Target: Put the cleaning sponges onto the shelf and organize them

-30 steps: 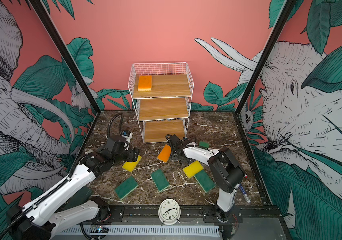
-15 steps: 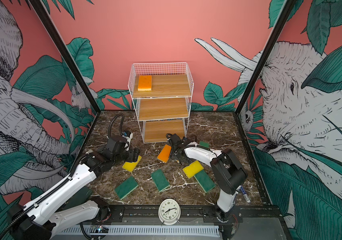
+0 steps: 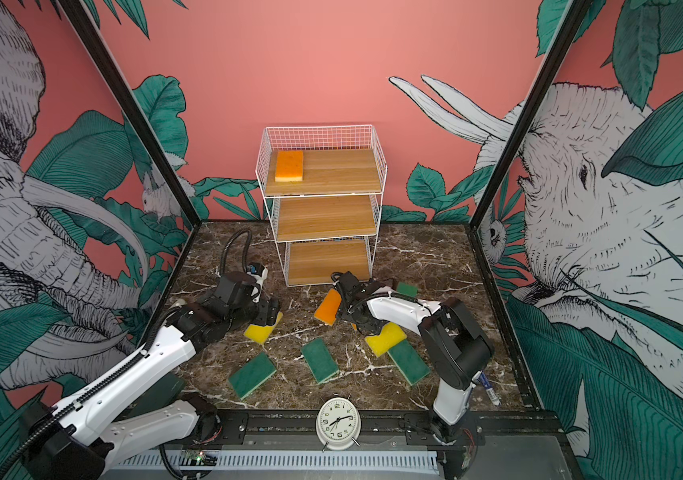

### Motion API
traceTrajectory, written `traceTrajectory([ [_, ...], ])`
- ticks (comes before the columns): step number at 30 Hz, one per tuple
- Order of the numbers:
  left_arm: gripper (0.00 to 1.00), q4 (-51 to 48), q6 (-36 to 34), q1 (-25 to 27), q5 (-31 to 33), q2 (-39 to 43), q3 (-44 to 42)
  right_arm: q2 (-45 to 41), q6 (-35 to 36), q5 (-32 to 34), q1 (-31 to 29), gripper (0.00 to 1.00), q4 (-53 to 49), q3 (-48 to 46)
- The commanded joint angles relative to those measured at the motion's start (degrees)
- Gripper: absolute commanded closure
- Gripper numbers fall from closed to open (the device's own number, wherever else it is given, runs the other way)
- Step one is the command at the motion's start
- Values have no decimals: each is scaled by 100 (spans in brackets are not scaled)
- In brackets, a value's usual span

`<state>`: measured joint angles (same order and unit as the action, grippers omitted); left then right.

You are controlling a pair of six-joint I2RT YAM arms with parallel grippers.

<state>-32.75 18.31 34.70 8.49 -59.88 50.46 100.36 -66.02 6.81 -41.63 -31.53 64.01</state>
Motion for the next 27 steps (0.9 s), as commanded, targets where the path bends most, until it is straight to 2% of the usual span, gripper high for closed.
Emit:
traceTrajectory([
  [1, 19, 41, -63, -42, -47, 151, -80, -127, -485, 235, -95, 1, 103, -8],
  [14, 18, 88, -152, -215, -107, 132, -184, 393, -1256, 617, -115, 1, -256, 411],
  [20, 18, 217, -118, -324, -291, 88, -298, 753, -1255, 582, -111, 1, -596, 801],
  [27, 18, 234, -150, -433, -354, 141, -326, 933, -1514, 432, -59, 1, -737, 784],
])
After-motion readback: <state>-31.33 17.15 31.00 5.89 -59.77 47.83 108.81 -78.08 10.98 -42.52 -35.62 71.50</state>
